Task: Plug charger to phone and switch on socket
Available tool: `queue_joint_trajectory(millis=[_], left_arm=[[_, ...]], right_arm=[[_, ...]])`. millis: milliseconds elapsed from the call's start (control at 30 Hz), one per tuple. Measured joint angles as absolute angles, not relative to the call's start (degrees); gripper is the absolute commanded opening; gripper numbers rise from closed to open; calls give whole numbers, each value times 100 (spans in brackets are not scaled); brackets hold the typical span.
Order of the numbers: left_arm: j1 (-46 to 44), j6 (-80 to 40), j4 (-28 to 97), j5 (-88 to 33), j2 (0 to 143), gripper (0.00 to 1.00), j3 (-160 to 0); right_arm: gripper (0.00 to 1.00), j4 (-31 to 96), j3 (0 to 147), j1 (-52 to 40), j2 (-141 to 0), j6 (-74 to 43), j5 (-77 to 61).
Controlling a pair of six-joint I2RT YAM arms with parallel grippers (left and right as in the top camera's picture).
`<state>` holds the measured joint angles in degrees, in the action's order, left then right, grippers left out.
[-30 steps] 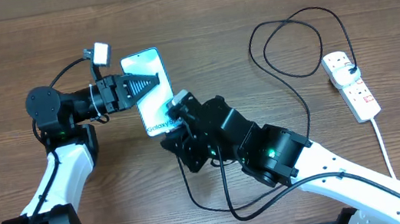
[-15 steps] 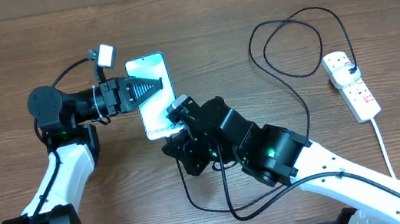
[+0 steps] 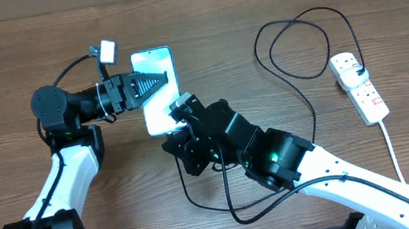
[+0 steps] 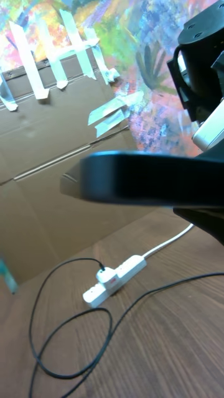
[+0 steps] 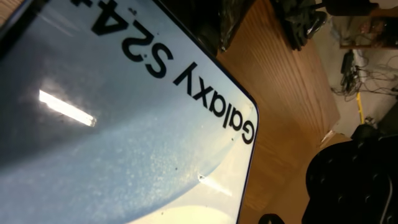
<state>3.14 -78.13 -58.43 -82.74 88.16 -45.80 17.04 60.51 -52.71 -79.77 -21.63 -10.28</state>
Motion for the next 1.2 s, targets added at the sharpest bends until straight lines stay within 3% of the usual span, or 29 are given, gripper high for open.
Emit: queue_joint_trajectory(millis=[100,300,500,533,800,1200], left_arm=[[202,-7773,-5846,-8204,8816,4,-4580],[10,-7603,-5822,-8191,8820,4,-4565],[-263,-7496,-5336,-8149,8820,4,-4512],[-364,-7404,-5124,-8066,8820,4,-4506],[-1302,-5592,-1706,-6751,8903,4,-4471],[-1337,-3339,-749,-6530,11118,4,-5413]], right_arm=[[29,1925,6064,-5269,-7865,-2128,-917],[56,2668,6307,-5262,-7336,-2115,-875],[89,3133,6475,-5170,-6941,-2117,-760],[100,3238,6475,-5151,-6851,-2137,-714],[100,4053,6484,-5131,-5916,-2115,-508],[100,4982,6493,-5131,-5686,-2110,73]])
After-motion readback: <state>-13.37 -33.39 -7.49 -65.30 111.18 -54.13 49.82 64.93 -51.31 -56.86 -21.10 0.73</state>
